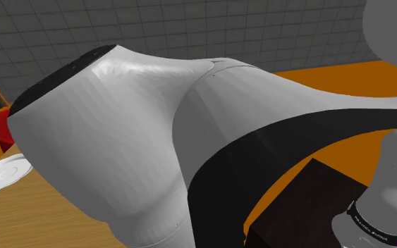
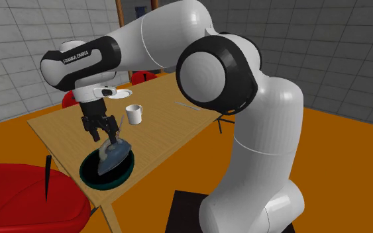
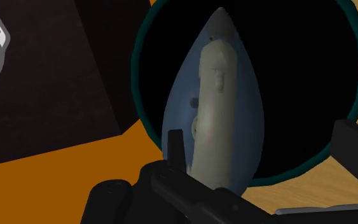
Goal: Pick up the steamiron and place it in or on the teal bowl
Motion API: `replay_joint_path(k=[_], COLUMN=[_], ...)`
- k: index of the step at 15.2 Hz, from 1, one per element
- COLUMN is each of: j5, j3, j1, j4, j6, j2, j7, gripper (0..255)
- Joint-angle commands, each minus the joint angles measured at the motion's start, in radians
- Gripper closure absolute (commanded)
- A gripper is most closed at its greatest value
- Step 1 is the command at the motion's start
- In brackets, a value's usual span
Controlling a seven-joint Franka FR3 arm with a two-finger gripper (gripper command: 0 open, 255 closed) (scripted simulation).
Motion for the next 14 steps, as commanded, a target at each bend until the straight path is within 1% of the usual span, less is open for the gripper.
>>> replay_joint_path(k=[1, 2, 6, 14], j5=[0.000, 0.001, -0.019, -0.019], j3=[0.000, 0.000, 0.002, 0.002], j1=[0.000, 0.000, 0.011, 0.011], j4=[0.000, -0.001, 0.157, 0.157], j6=[0.000, 0.000, -0.132, -0.132], j2=[0.000, -0.001, 0.032, 0.032], j7=[0.000, 0.000, 0.015, 0.015], gripper=[0, 0, 0, 0])
